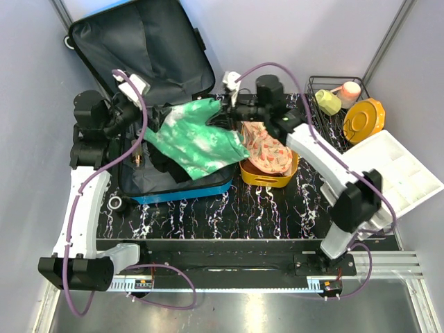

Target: Open, take out, and arrange the luggage

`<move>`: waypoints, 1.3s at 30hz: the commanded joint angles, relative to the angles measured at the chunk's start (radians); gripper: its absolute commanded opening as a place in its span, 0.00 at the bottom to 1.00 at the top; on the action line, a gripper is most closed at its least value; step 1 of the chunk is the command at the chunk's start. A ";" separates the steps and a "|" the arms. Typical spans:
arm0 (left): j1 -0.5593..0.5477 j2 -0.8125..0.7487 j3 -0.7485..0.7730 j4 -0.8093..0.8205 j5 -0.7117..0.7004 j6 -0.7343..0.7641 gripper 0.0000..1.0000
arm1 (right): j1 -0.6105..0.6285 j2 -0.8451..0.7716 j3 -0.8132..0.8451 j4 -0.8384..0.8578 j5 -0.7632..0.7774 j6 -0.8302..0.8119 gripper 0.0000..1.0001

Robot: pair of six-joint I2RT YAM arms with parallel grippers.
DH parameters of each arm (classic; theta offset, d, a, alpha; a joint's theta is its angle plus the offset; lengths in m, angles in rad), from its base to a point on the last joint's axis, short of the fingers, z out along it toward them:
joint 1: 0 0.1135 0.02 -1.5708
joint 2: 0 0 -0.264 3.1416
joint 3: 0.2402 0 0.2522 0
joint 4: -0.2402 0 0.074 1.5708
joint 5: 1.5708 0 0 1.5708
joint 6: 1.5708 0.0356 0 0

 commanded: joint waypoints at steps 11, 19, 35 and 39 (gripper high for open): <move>0.007 0.019 -0.008 0.151 -0.079 -0.200 0.99 | -0.054 -0.514 -0.169 -0.063 0.226 0.261 0.00; -0.011 0.010 -0.058 0.143 -0.059 -0.208 0.99 | -0.141 -0.544 -0.254 -0.113 0.316 0.358 0.00; -0.025 0.062 -0.066 0.011 -0.091 -0.116 0.99 | -0.514 -0.090 -0.154 0.015 0.220 0.380 0.00; -0.023 0.111 -0.067 -0.079 -0.115 -0.064 0.99 | -0.546 -0.016 -0.147 0.007 0.198 0.285 0.03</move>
